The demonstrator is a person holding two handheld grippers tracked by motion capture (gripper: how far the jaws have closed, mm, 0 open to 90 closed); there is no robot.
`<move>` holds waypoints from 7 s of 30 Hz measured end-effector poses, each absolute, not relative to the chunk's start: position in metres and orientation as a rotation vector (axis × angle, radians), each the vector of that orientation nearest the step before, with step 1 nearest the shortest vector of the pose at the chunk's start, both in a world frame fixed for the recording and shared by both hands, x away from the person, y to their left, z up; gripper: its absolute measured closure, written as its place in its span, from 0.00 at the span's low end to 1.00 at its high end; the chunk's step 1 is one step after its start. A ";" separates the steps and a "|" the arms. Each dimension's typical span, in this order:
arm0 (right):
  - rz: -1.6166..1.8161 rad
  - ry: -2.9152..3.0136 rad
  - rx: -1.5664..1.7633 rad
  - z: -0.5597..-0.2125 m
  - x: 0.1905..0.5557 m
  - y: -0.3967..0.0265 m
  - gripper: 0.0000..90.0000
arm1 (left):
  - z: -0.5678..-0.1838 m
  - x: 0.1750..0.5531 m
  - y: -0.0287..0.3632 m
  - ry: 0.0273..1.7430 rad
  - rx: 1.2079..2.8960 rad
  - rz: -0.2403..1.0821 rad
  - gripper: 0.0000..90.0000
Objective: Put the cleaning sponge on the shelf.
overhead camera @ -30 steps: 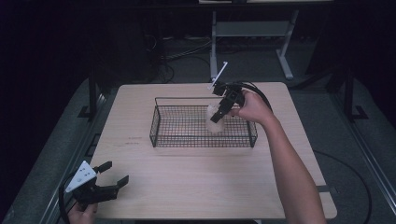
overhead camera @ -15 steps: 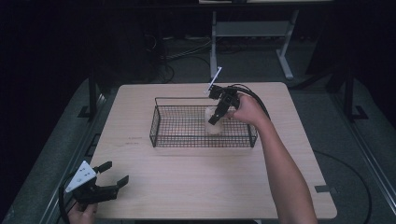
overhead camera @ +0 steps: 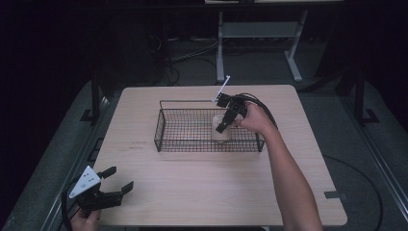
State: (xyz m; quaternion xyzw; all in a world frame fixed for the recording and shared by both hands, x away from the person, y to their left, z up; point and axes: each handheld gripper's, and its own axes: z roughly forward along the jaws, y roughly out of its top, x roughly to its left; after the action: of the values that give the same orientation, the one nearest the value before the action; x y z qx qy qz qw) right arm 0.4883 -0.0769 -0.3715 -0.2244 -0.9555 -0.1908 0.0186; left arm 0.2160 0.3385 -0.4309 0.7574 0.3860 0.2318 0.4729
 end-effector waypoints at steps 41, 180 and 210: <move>-0.588 -2.985 -0.688 -0.378 0.485 -0.075 0.21 | -0.432 0.220 0.337 0.954 1.859 0.560 0.16; -0.748 -2.992 -0.662 -0.368 0.369 -0.154 0.18 | -0.433 0.218 0.331 0.932 1.885 0.550 0.16; -0.797 -2.945 -0.684 -0.394 0.341 -0.175 0.18 | -0.434 0.218 0.331 0.933 1.887 0.547 0.16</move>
State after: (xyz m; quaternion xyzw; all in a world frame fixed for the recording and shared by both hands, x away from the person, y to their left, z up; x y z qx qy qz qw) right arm 0.3405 -0.1752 -0.3941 -0.2187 -0.9419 -0.2548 0.0078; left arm 0.2183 0.3307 -0.4337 0.7681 0.3798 0.2226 0.4650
